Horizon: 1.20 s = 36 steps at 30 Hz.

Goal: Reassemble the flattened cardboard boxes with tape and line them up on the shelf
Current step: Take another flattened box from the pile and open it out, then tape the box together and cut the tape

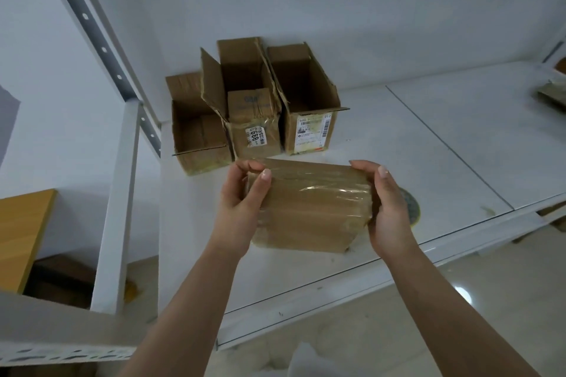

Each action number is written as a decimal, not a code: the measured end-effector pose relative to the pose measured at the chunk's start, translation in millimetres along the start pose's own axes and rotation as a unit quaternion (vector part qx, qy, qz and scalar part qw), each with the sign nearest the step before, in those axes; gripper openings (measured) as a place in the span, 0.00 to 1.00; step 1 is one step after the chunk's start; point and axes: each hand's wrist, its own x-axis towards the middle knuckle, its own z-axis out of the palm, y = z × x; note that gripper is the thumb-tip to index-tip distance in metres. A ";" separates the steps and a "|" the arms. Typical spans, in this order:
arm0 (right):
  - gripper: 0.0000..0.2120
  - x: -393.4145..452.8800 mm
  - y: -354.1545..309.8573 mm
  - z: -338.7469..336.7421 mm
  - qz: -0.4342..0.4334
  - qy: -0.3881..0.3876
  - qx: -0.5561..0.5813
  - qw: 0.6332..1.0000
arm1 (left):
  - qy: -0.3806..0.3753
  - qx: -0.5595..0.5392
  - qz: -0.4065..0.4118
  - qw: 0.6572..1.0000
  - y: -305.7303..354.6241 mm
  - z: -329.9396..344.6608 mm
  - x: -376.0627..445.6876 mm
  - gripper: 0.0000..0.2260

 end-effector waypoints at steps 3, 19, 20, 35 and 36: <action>0.13 5.5 -2.0 -24.8 -0.012 0.040 -0.243 0.969 | 0.012 0.005 0.008 1.000 0.0 2.0 0.6 0.02; 0.07 13.5 -27.6 -85.8 0.009 0.015 -0.645 0.764 | 0.038 0.015 -0.023 0.999 5.5 9.0 0.4 0.08; 0.03 14.9 -47.8 -80.6 -0.010 0.021 -0.528 0.849 | 0.039 0.014 -0.025 0.999 6.0 11.4 0.0 0.10; 0.17 14.2 -118.4 29.5 0.072 -0.255 -0.211 0.941 | 0.026 0.162 -0.013 0.986 21.1 17.3 -14.9 0.18; 0.17 15.7 -117.8 29.0 0.071 -0.262 -0.212 0.939 | 0.023 0.179 -0.009 0.984 28.2 16.1 -16.3 0.21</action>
